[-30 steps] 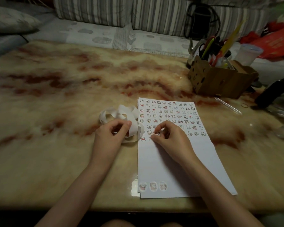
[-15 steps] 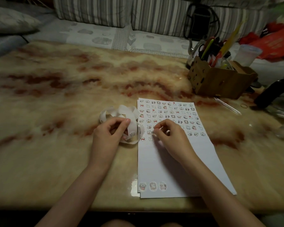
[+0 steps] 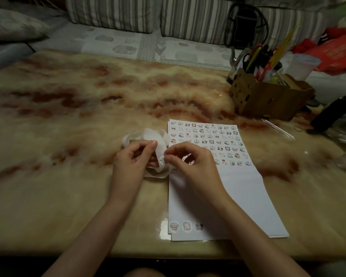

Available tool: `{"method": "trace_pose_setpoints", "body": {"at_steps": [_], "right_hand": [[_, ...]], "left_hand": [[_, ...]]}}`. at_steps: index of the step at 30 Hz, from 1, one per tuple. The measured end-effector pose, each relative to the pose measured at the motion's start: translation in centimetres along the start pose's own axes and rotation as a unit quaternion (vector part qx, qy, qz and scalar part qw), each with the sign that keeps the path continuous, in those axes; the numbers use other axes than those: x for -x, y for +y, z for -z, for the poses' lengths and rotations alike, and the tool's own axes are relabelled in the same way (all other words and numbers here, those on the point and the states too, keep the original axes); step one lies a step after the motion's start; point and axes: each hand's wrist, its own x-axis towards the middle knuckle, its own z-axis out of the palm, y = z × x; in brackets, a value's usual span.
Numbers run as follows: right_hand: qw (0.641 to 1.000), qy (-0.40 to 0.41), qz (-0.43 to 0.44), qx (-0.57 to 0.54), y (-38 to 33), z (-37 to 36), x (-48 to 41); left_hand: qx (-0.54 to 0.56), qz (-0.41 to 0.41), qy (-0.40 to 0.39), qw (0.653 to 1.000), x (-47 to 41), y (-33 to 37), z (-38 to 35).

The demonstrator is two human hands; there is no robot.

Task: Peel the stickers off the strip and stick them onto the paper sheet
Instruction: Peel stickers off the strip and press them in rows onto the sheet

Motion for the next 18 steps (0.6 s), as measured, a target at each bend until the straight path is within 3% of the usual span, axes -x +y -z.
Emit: {"method": "trace_pose_setpoints", "body": {"at_steps": [6, 18], "right_hand": [[1.0, 0.023, 0.001, 0.0, 0.06, 0.04, -0.2], [0.999, 0.028, 0.023, 0.038, 0.42, 0.07, 0.21]], "left_hand": [[-0.031, -0.02, -0.041, 0.998, 0.28, 0.13, -0.18], [-0.049, -0.029, -0.049, 0.997, 0.22, -0.13, 0.05]]}}
